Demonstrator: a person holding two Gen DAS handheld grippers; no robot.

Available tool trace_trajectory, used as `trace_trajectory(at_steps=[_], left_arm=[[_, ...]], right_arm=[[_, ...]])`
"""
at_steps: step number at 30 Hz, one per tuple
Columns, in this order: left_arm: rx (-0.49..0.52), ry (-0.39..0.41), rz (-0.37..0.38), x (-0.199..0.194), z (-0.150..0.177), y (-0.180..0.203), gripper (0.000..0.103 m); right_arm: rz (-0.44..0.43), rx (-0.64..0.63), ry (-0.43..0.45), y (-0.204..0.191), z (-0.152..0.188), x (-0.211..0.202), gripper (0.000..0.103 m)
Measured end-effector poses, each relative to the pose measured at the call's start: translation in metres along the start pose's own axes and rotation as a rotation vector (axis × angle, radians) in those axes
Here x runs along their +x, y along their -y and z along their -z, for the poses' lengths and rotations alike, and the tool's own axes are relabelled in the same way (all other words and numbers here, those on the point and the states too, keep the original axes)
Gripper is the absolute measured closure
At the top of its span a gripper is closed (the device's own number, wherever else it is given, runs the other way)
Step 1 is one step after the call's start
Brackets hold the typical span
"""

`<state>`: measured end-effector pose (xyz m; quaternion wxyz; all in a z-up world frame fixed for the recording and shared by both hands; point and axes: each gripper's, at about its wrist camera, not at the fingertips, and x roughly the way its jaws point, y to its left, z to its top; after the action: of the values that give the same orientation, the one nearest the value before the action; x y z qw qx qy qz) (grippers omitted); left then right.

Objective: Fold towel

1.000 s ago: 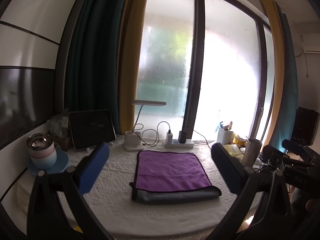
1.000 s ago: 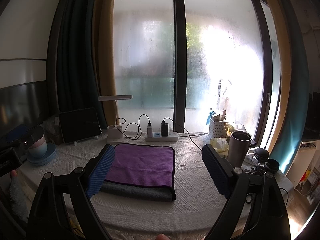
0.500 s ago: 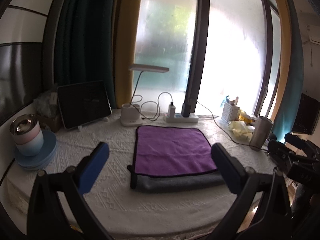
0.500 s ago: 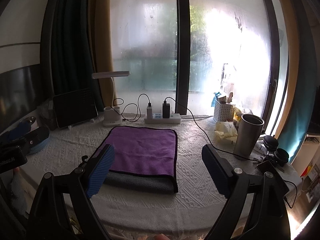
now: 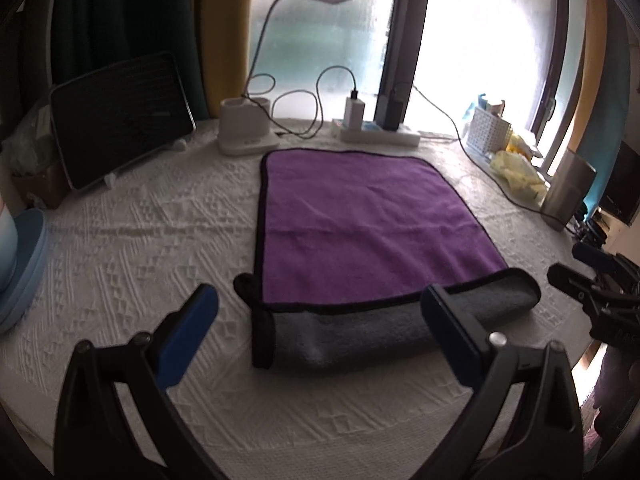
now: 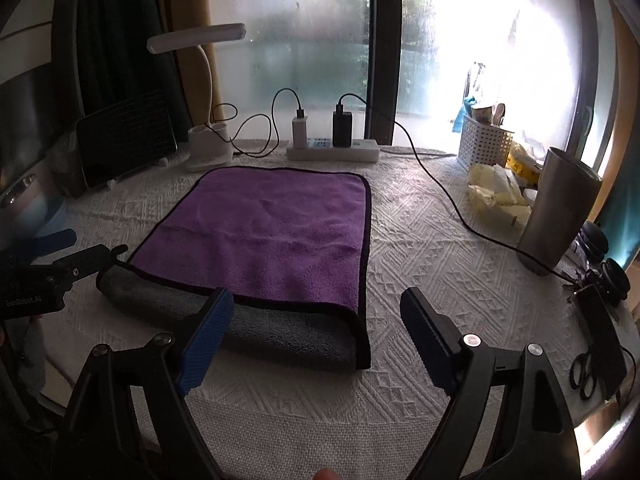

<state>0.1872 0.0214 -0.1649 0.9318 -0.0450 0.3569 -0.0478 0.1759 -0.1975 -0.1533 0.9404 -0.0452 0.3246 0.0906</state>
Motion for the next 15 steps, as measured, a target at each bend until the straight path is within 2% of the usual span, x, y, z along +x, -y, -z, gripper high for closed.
trace_trajectory(at_steps=[3, 5, 8, 10, 13, 15], left_arm=[[0.006, -0.058, 0.010, 0.019, 0.004, -0.003, 0.003], [-0.001, -0.090, 0.012, 0.027, 0.008, -0.005, 0.010], [-0.022, -0.124, 0.030, 0.036, 0.013, -0.007, 0.026], [-0.027, -0.126, 0.014, 0.037, 0.016, -0.006, 0.038], [-0.030, -0.120, 0.009, 0.037, 0.020, -0.005, 0.050], [-0.018, -0.105, 0.004, 0.035, 0.022, -0.005, 0.055]], right_arm=[[-0.017, 0.030, -0.064, 0.010, 0.005, 0.025, 0.018], [-0.015, 0.043, -0.101, 0.016, 0.009, 0.039, 0.019], [-0.020, 0.067, -0.144, 0.023, 0.016, 0.051, 0.023], [-0.029, 0.073, -0.164, 0.026, 0.019, 0.058, 0.025], [-0.058, 0.058, -0.174, 0.024, 0.023, 0.062, 0.033], [-0.074, 0.037, -0.182, 0.019, 0.025, 0.065, 0.045]])
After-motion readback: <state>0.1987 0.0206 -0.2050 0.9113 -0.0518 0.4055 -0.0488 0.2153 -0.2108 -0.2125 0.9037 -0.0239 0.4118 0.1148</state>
